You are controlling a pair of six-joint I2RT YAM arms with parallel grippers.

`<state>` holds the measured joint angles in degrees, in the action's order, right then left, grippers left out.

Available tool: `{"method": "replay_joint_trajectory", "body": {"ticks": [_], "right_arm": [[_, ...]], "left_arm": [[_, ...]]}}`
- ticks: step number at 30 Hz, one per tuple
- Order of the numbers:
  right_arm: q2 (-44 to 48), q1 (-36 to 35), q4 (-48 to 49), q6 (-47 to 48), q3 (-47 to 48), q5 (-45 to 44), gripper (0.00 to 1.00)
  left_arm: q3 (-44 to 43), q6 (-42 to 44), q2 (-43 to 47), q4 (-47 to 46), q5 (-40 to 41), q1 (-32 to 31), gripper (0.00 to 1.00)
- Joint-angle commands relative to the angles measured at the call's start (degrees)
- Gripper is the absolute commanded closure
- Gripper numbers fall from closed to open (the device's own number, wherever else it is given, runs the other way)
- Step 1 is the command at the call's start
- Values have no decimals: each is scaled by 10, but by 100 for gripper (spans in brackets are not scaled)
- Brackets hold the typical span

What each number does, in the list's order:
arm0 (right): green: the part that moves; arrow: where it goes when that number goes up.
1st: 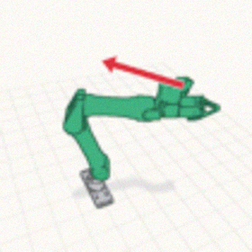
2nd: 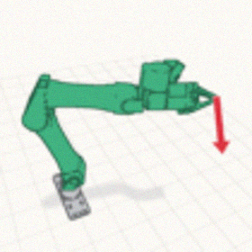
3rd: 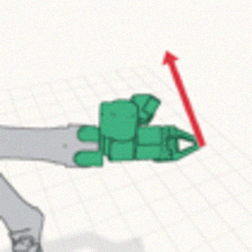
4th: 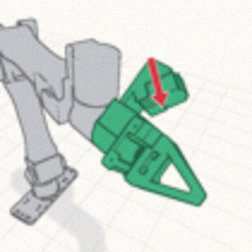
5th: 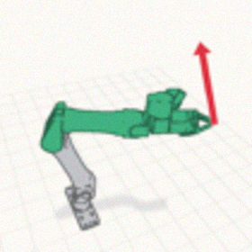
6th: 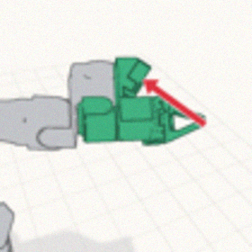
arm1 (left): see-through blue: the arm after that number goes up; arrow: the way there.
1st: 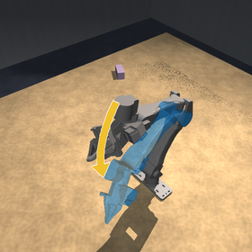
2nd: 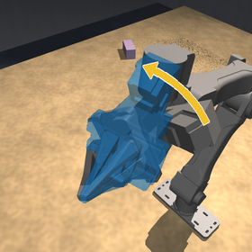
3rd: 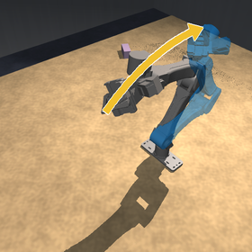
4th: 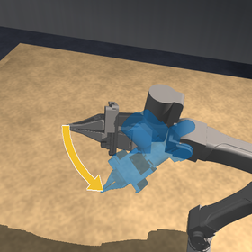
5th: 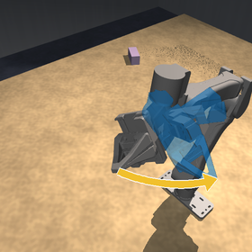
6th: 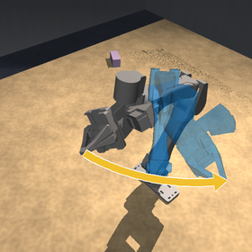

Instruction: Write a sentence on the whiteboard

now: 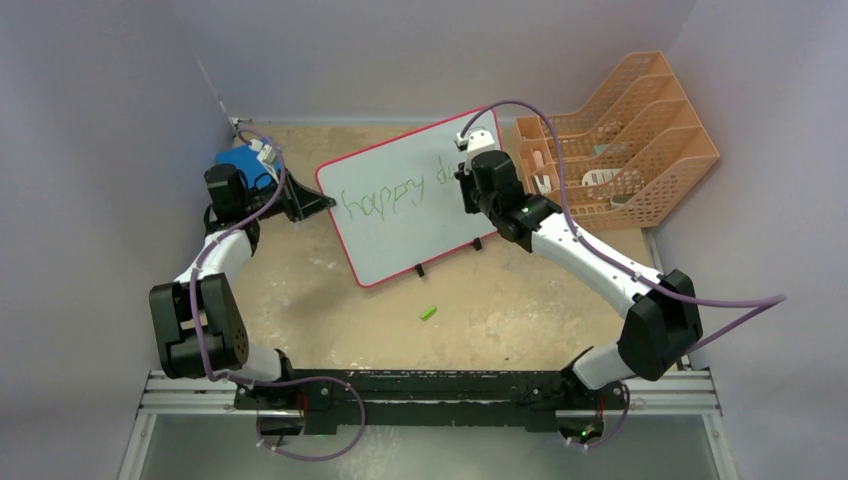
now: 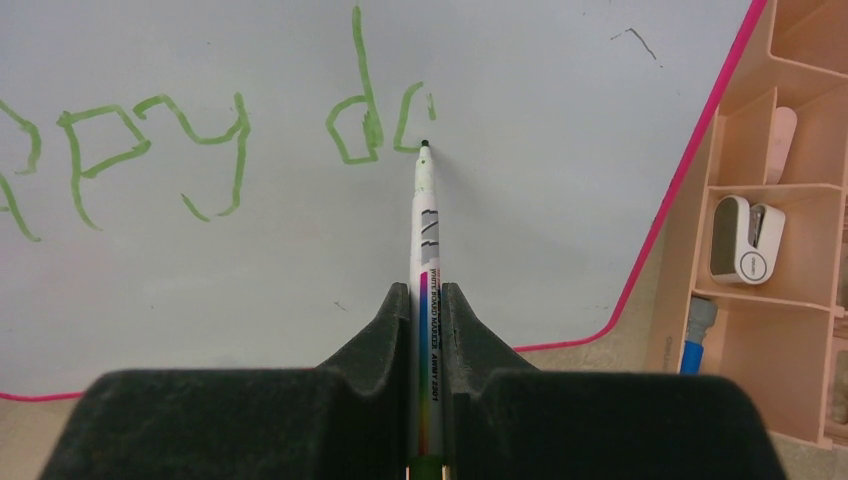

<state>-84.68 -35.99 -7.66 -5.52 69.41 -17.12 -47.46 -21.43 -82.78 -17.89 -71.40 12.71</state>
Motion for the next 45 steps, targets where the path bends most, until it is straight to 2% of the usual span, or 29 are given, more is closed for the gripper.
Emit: {"method": "replay_joint_trajectory", "body": {"ticks": [1, 14, 31, 45], "right_arm": [[2, 3, 27, 6, 35, -8, 100], [-3, 3, 28, 7, 44, -13, 100], [14, 3, 7, -5, -2, 2, 100], [28, 7, 11, -8, -11, -33, 100]], "left_arm": [[-15, 25, 12, -7, 2, -7, 100], [-15, 25, 12, -6, 3, -7, 100], [-14, 25, 12, -7, 4, -6, 100], [-15, 26, 13, -6, 4, -7, 100]]}}
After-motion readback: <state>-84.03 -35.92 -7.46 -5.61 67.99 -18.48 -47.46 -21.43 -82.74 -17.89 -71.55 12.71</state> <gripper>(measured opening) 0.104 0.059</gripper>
